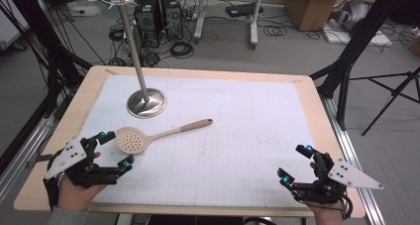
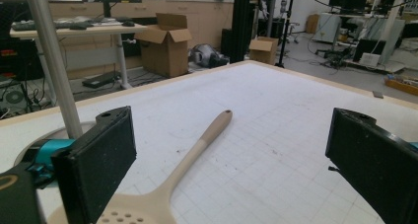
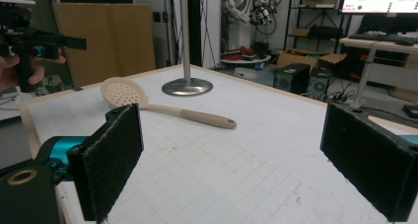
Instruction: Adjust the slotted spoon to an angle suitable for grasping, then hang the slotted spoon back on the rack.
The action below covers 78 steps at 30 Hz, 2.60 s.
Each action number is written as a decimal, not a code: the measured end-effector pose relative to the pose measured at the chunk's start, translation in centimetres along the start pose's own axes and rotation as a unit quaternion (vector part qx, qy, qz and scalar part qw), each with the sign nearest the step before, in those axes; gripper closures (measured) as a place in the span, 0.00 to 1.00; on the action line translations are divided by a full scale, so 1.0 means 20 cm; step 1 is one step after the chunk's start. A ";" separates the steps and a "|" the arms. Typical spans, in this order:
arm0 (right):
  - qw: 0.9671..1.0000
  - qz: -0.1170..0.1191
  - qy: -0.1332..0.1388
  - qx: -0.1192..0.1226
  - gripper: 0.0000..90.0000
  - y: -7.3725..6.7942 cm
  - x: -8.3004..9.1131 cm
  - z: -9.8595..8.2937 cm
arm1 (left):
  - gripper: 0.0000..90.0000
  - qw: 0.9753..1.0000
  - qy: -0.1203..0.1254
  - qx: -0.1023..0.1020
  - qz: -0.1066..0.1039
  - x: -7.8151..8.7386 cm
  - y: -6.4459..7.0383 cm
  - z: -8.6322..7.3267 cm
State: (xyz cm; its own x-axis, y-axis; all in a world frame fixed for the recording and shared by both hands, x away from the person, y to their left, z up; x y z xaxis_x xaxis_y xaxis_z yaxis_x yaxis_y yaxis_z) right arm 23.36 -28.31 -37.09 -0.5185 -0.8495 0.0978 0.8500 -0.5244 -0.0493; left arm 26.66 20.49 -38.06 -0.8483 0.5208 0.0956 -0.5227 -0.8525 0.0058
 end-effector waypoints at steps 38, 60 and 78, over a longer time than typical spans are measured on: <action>1.000 0.024 -0.008 0.014 0.09 -0.03 -0.06 -0.01 | 0.08 0.995 -0.078 0.012 -0.061 -0.40 -0.19 0.06; 0.999 0.043 -0.014 0.018 0.09 -0.05 -0.08 -0.01 | 0.10 0.987 -0.117 -0.002 -0.109 -0.56 -0.22 0.02; 0.998 0.056 -0.015 0.022 0.09 -0.05 -0.10 -0.01 | 0.12 0.976 -0.169 -0.039 -0.130 -0.65 -0.18 -0.02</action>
State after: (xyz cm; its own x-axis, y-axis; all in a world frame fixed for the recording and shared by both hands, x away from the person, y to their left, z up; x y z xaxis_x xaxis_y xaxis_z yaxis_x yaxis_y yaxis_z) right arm 23.56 -26.07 -37.37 -0.4178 -0.9000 0.1244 0.9059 -0.4231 -0.0185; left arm 39.52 16.81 -39.65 -0.6166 0.6630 0.4245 -0.7327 -0.6805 -0.0015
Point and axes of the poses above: each handheld gripper's, and its own axes: x roughly backward along the jaws, z roughly out of its top, y roughly to its right, the point moved 6 cm from there along -x, roughly forward along the jaws, and after that the axes turned 13 degrees about z, right-handed, at the moved point
